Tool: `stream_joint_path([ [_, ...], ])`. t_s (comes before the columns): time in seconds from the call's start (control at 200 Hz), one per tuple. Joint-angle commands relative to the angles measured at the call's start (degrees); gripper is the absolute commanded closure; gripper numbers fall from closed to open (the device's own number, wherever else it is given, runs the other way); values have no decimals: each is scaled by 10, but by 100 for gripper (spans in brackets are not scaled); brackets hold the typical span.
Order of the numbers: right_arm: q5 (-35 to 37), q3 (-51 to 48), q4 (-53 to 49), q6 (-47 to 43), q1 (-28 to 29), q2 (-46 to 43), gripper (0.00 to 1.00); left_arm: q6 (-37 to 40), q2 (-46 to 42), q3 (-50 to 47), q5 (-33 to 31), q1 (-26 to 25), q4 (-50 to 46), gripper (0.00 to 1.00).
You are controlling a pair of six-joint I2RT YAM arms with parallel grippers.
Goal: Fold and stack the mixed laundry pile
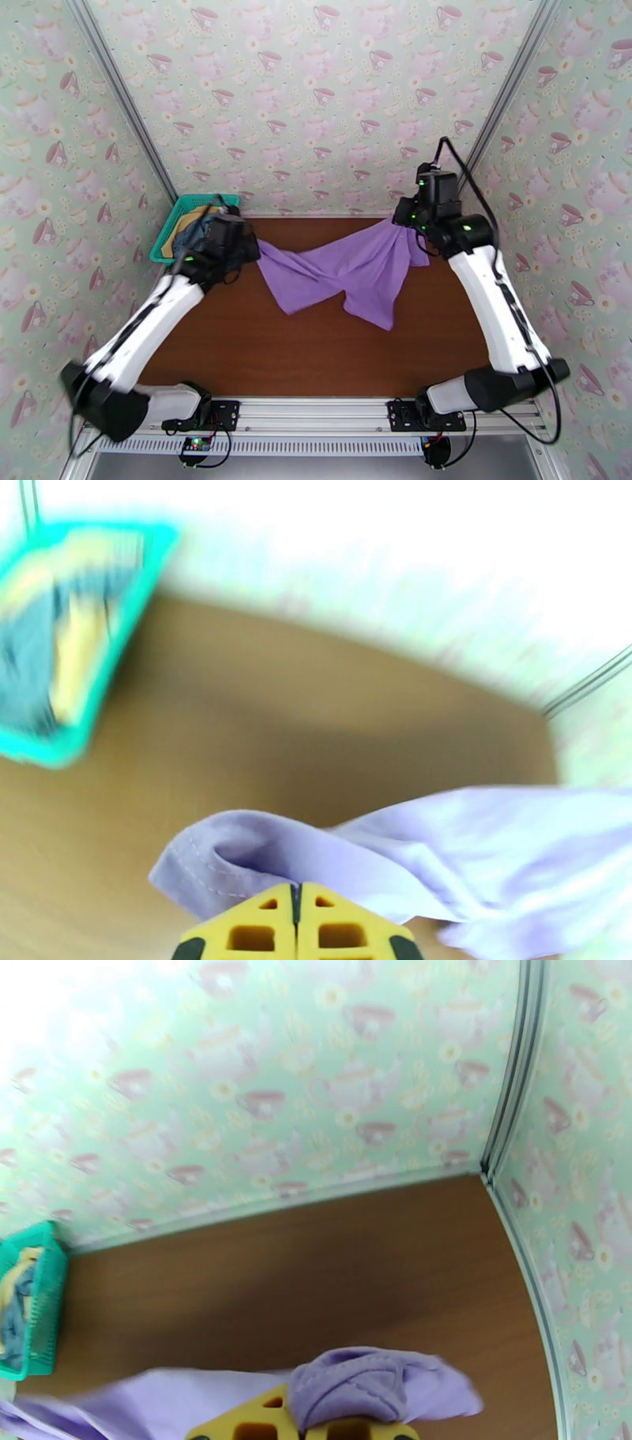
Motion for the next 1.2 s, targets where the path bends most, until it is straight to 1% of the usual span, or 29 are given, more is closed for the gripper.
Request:
stream_joint_path([
  [0.0,-35,48,-5,-7,2,-27,100,48,-27,41,-32,1,-81,100],
  [0.065,-39,94,-17,-10,2,-2,100,64,-29,67,-42,2,-96,100],
  [0.14,-39,182,-38,-17,2,53,100,88,-13,105,-50,6,-104,100],
  [0.205,-41,298,-67,-20,1,121,100,108,16,141,-54,12,-104,100],
  [0.26,-41,406,-115,-22,-1,184,100,129,46,173,-56,21,-95,100],
  [0.321,-48,506,-137,-15,-7,247,100,146,85,206,-56,35,-83,100],
  [0.356,-61,535,-139,-6,-13,270,100,150,110,227,-51,45,-78,100],
  [0.401,-85,533,-130,12,-23,279,100,155,139,252,-47,55,-71,100],
  [0.456,-111,496,-111,31,-32,270,100,158,166,274,-41,61,-58,100],
  [0.516,-120,420,-83,35,-33,244,100,156,177,276,-31,63,-37,100],
  [0.581,-121,315,-43,31,-33,202,100,147,167,243,-11,59,-6,100],
  [0.636,-108,219,-21,27,-33,161,100,143,144,192,-13,51,21,100],
  [0.716,-85,68,7,23,-34,97,100,131,91,82,-20,34,57,100],
  [0.736,-79,37,13,23,-34,81,100,126,75,39,-23,31,66,100],
  [0.761,-70,-24,19,22,-34,61,100,119,53,-5,-27,24,78,100],
  [0.841,-40,-156,28,27,-34,19,100,87,-13,-157,-44,-2,122,100],
  [0.942,-18,-310,47,36,-39,-9,100,33,-82,-343,-75,-59,172,100],
  [1.022,-9,-406,73,47,-47,-15,100,-31,-122,-451,-110,-123,183,100],
  [1.042,-9,-424,79,50,-50,-13,100,-51,-132,-471,-119,-139,180,96],
  [1.062,-10,-443,87,51,-52,-11,100,-72,-142,-489,-129,-155,175,89],
  [1.112,-13,-468,95,52,-54,-4,100,-118,-173,-522,-146,-190,161,63],
  [1.147,-15,-481,101,53,-54,3,100,-139,-195,-538,-149,-206,148,49],
  [1.197,-20,-495,109,53,-54,12,100,-168,-224,-546,-158,-219,114,36],
])
